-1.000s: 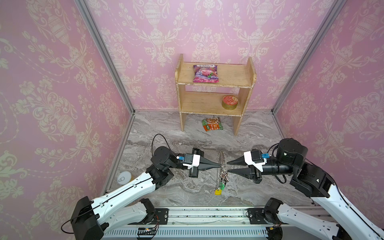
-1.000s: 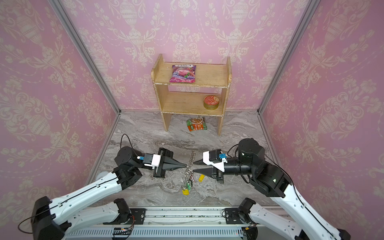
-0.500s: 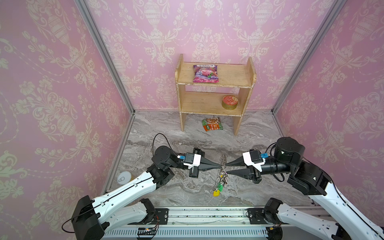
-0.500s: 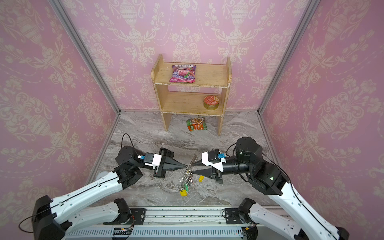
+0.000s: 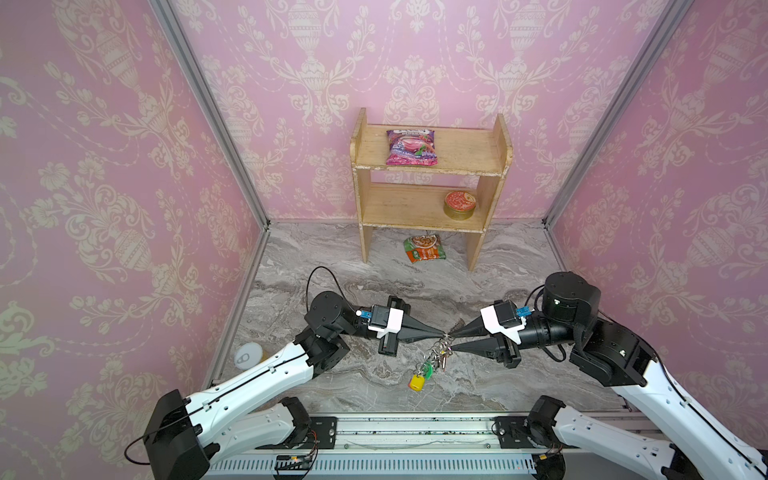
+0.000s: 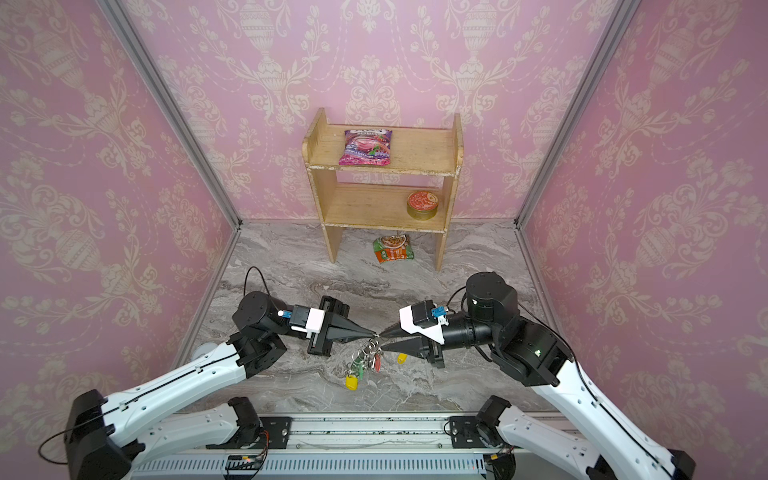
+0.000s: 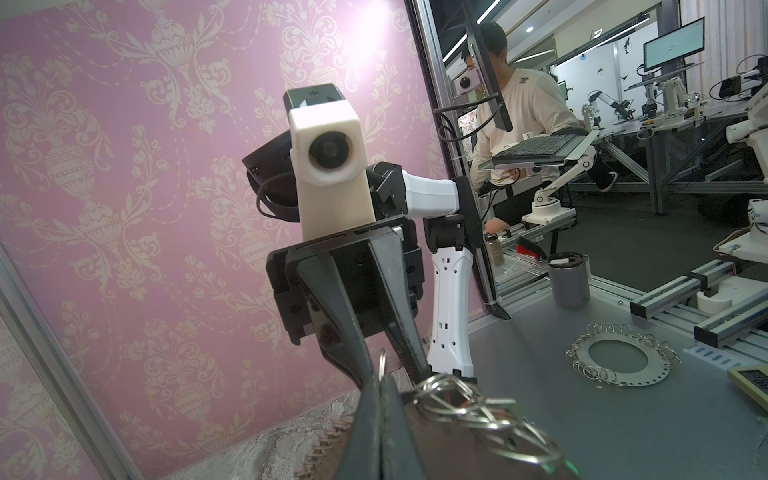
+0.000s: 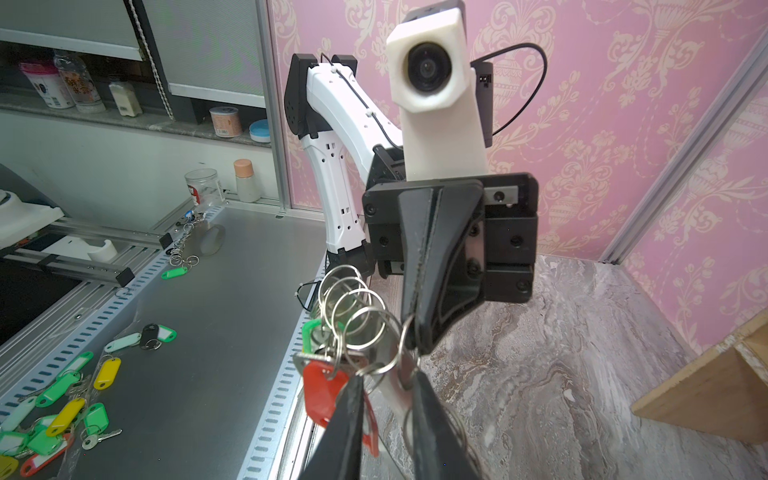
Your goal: Put the keys on the keyring
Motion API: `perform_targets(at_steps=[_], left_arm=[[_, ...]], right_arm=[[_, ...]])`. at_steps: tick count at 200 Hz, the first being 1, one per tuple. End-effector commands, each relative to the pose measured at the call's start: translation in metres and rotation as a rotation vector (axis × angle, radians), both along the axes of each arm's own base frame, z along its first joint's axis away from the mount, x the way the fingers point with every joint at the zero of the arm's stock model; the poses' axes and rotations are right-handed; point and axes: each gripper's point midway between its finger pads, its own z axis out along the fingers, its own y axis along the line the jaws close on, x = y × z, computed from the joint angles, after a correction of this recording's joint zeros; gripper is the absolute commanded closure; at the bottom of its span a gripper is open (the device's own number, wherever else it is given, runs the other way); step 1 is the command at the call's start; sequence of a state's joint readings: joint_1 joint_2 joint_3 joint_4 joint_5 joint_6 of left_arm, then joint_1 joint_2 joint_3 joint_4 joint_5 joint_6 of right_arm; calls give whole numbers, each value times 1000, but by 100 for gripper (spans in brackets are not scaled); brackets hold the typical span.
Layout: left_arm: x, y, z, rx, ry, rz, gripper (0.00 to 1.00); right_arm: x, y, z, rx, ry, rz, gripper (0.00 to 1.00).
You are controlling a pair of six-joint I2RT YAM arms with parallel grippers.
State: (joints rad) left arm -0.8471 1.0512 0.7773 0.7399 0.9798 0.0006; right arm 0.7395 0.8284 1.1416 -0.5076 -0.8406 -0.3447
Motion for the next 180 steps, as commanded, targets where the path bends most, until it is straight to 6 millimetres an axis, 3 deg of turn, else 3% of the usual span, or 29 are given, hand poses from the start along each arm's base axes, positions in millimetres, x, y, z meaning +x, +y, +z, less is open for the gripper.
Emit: perform_targets(at_steps=[1,67,75,180], left_arm=[[-2,4,20,-42,-25,-5,100],[0,2,20,-32,-22,-7,100],[-1,2,20,-31,-20,-10,100],[3,-1,16,-8,-7,-7,100]], right_arm=[[-12,-2,7,12,-12,58,79],[-19,-2,2,-3,-16,96,82],[-23,-4,15,18,-44,101,82],[-27,-1,12,2,-47,131,87]])
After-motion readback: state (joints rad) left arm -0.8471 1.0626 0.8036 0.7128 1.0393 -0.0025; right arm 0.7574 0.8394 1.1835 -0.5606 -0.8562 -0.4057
